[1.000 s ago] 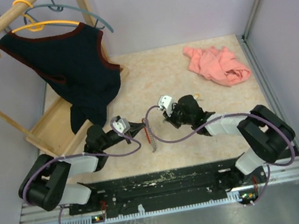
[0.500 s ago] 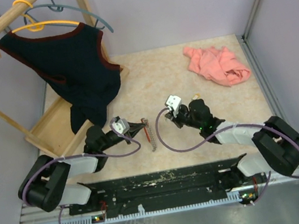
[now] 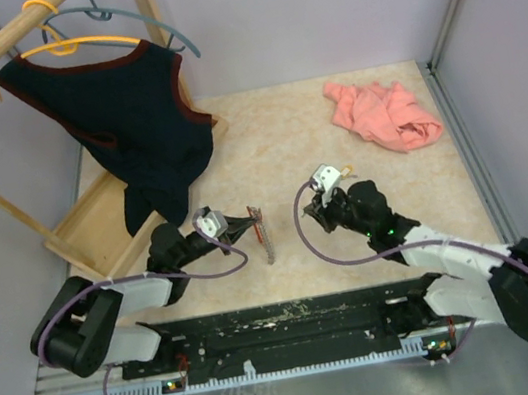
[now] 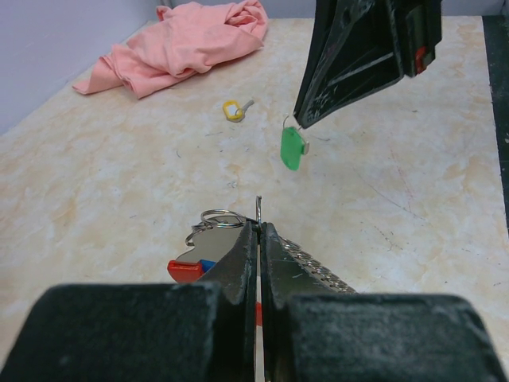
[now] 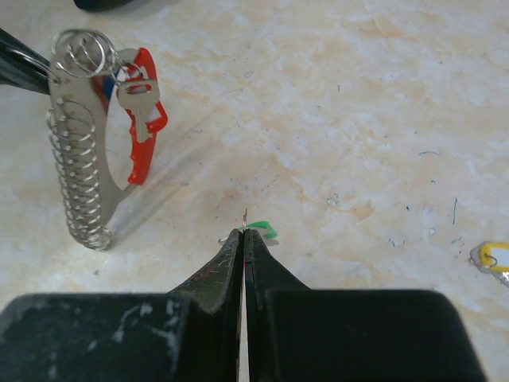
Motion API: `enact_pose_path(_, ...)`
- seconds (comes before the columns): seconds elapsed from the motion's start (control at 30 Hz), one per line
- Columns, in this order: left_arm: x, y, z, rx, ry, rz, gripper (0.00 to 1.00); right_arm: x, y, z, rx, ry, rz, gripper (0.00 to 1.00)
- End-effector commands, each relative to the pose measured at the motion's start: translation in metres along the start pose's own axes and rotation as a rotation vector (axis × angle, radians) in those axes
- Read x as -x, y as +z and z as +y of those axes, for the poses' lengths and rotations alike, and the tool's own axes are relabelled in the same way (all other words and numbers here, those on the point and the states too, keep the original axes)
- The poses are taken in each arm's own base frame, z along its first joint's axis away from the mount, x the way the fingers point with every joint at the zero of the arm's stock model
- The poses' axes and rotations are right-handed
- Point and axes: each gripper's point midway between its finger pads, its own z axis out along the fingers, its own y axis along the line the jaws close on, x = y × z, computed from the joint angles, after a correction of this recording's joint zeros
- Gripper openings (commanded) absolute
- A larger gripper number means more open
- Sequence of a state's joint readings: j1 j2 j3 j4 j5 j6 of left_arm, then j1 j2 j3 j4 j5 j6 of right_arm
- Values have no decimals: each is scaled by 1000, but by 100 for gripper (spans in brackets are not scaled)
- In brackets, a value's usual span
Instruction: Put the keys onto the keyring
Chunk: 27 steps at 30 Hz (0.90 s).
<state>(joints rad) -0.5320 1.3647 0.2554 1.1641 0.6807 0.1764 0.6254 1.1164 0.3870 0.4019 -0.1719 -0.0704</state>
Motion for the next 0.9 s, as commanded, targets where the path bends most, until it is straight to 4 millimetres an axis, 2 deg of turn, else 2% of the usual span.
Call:
enact_pose_path(0.0, 12, 0, 3, 6, 37, -42, 0, 12, -22, 9, -11, 152, 15, 0)
enact_pose_path(0.17, 12, 0, 3, 6, 35, -42, 0, -3, -34, 17, -9, 227, 137, 0)
enact_pose_path(0.3, 10, 0, 3, 6, 32, -38, 0, -17, -29, 16, -28, 255, 215, 0)
enact_pose_path(0.5, 11, 1, 3, 6, 34, -38, 0, -20, 1, 2, -62, 198, 212, 0)
enact_pose_path(0.67, 10, 0, 4, 9, 37, -35, 0, -6, 30, -11, -82, 96, 86, 0)
enact_pose_path(0.87, 9, 1, 4, 10, 36, -30, 0, -17, 51, -19, -87, 18, 60, 0)
